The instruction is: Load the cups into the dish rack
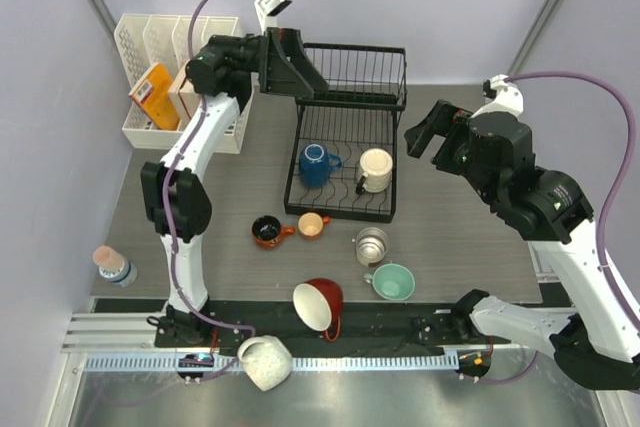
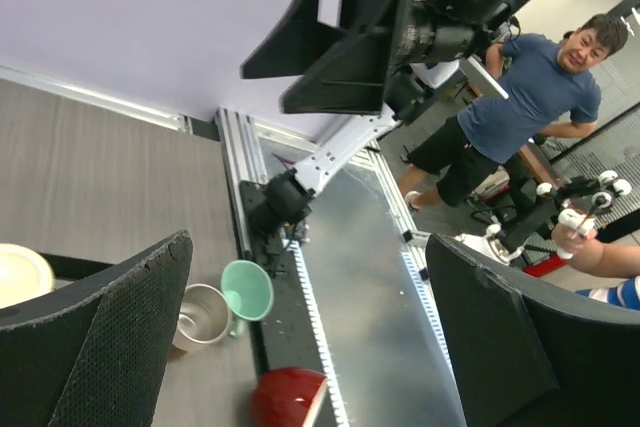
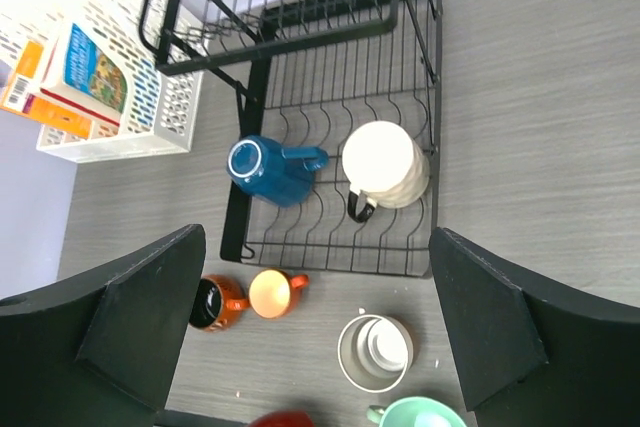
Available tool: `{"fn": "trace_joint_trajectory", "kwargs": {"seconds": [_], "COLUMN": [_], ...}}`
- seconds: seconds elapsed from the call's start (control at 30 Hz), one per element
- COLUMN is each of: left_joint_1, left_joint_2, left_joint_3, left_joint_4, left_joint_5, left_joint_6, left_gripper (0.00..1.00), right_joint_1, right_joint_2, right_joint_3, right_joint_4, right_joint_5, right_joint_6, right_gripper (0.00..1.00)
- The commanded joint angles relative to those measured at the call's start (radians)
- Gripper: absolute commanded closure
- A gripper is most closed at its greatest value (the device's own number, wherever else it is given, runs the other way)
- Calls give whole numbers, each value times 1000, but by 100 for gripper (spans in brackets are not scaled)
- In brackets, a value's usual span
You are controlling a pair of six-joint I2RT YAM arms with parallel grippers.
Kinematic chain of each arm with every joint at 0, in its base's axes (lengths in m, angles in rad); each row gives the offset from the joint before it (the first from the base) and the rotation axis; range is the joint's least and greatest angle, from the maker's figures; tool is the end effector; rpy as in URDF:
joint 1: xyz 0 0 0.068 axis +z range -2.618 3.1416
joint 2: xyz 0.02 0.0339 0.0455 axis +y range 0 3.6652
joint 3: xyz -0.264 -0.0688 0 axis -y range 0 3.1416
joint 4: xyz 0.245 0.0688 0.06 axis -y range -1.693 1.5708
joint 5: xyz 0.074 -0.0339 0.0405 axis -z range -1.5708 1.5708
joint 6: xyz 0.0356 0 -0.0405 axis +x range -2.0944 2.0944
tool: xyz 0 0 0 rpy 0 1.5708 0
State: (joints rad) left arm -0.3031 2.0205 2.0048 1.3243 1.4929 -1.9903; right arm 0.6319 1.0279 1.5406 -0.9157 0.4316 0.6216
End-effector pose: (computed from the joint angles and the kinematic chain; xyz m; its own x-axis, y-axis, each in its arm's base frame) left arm 0.3717 -0.1534 0.4815 -0.6219 0.1200 -0.7738 0.7320 -0.2621 -0.6289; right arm 0.1423 0.0857 0.4703 -0.3889 0.3708 -0.8434 0.0006 0.9155 0.4023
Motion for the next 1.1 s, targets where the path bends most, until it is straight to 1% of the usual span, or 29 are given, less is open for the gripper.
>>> {"fn": "trace_joint_trajectory", "kwargs": {"seconds": [0.0,0.07,0.1,0.13,0.2,0.23,0.27,0.3,0.33,0.37,0.43,0.47,0.5,0.53,0.57,0.6,0.63,0.67,0.7,0.73,0.77,0.8,0.87,0.9,0.93,0.97,1.0,1.03,1.07], "left_joint_1": [-50,-50,-45,-44,-45,-38,-25,-4,42,65,116,130,142,162,167,171,171,170,168,165,153,147,148,153,156,157,168,170,123], "left_joint_2": [153,158,156,152,135,130,124,123,132,144,202,233,333,380,421,435,387,342,298,231,219,213,158,118,69,-65,-130,-213,-318], "left_joint_3": [129,217,389,470,575,590,572,556,542,540,529,554,618,691,812,818,783,643,591,566,619,677,721,660,600,515,371,338,338], "left_joint_4": [222,219,219,217,216,216,219,222,220,213,191,196,199,199,196,193,187,187,184,144,91,20,-161,-288,-398,-639,-812,-1087,-1658], "left_joint_5": [182,184,184,184,184,182,181,179,178,178,178,178,179,178,178,179,179,178,178,176,173,167,86,37,-50,-89,-144,-257,-776], "left_joint_6": [-357,-349,-347,-334,-283,-263,-234,-137,-104,-75,43,67,39,22,21,40,147,238,311,432,476,517,638,718,793,1031,1203,1430,1998], "left_gripper": [1,1,1,1,1,1,1,0,0,1,1,1,0,1,1,0,1,0,0,1,1,1,1,0,1,1,0,1,1], "right_joint_1": [0,0,0,0,0,0,0,0,-1,0,0,0,0,0,0,0,-1,0,0,0,2,3,6,8,8,8,8,8,8], "right_joint_2": [-5,-14,-20,-31,-38,-45,-49,-51,-54,-57,-57,-55,-54,-49,-48,-34,-26,-16,1,7,12,14,12,14,11,9,5,1,-3], "right_joint_3": [73,93,93,84,64,43,30,17,-3,-11,-17,-22,-22,-23,-23,-23,-14,-11,2,7,10,15,19,26,29,30,36,39,44], "right_joint_4": [18,12,12,14,27,44,55,69,90,98,110,115,121,124,127,130,132,132,130,133,136,146,152,147,146,143,138,138,135], "right_joint_5": [-1,-8,-14,-20,-34,-40,-71,-83,-93,-115,-117,-120,-123,-126,-131,-148,-155,-169,-178,-182,-185,-189,-185,-182,-185,-186,-192,-195,-197], "right_joint_6": [-49,-51,-52,-53,-51,-48,-48,-45,-45,-45,-46,-49,-51,-52,-57,-63,-68,-72,-74,-76,-74,-76,-69,-71,-71,-72,-74,-74,-77], "right_gripper": [0,0,0,0,0,0,0,0,0,0,0,0,0,0,1,0,1,1,0,0,1,0,0,0,0,0,0,0,0]}}
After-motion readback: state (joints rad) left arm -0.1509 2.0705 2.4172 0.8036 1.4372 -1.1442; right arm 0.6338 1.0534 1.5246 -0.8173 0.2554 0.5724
